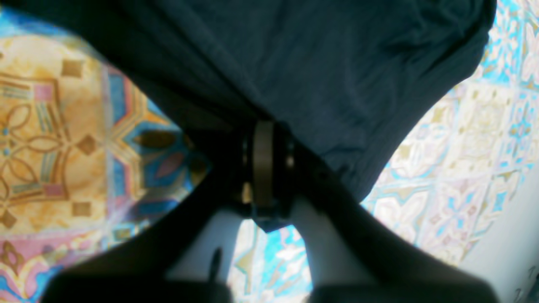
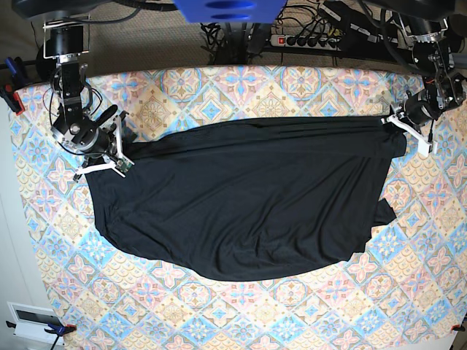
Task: Layout the t-shirt on the table in an organized manner, then fold the t-shirt properly
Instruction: 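Shift the left gripper along the shirt edge and regrasp it, then move the right gripper outward along the shirt edge, stretching it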
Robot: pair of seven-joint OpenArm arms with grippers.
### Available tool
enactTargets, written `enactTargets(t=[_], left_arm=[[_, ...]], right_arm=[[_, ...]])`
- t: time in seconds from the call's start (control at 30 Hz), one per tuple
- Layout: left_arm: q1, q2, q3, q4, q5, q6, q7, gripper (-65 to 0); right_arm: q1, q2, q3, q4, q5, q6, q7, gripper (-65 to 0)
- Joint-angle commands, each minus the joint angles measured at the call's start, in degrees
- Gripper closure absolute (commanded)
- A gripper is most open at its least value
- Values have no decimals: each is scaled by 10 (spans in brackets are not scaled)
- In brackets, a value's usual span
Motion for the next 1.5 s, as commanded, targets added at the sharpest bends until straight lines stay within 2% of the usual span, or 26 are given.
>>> enactTargets(t=[0.0,0.17,0.27,0.43,0.63,0.8,0.93,1.03,1.1,1.2,1.27,1.37,1.47], left_arm=[[-2,-13,-6,7,0,1,-8,0],[-2,-13,-6,7,0,1,-9,0],[-2,-12,-3,7,0,1,-9,0],[-2,-11,-4,7,0,1,-9,0],[-3,-11,-7,7,-5,1,-9,0],[-3,-10,-9,9,-5,1,-9,0],[-3,-9,-19,7,-5,1,-9,0],[-3,-9,-19,7,-5,1,-9,0],[-3,-9,-19,7,-5,1,-9,0],[-3,-9,-19,7,-5,1,-9,0],[-3,-9,-19,7,-5,1,-9,0],[-3,-9,-18,7,-5,1,-9,0],[-3,-9,-18,7,-5,1,-9,0]], right_arm=[[8,11,5,11,-2,-5,4,-64],[8,11,4,11,-2,-5,6,-215],[8,11,5,11,-2,-5,7,-262],[5,10,20,41,1,-5,8,-238],[-50,-17,106,94,2,-5,4,-221],[-93,-29,97,118,2,-5,13,-221],[-99,-29,79,111,2,-5,48,-221],[-96,-29,87,85,11,-5,25,-222],[-96,-33,118,74,71,-5,-17,-223],[-90,-40,198,64,223,-5,-76,-223],[-71,-40,241,44,300,-5,-120,-223],[-43,-41,273,3,365,-5,-167,-223],[-30,-41,276,-35,400,-5,-173,-223]])
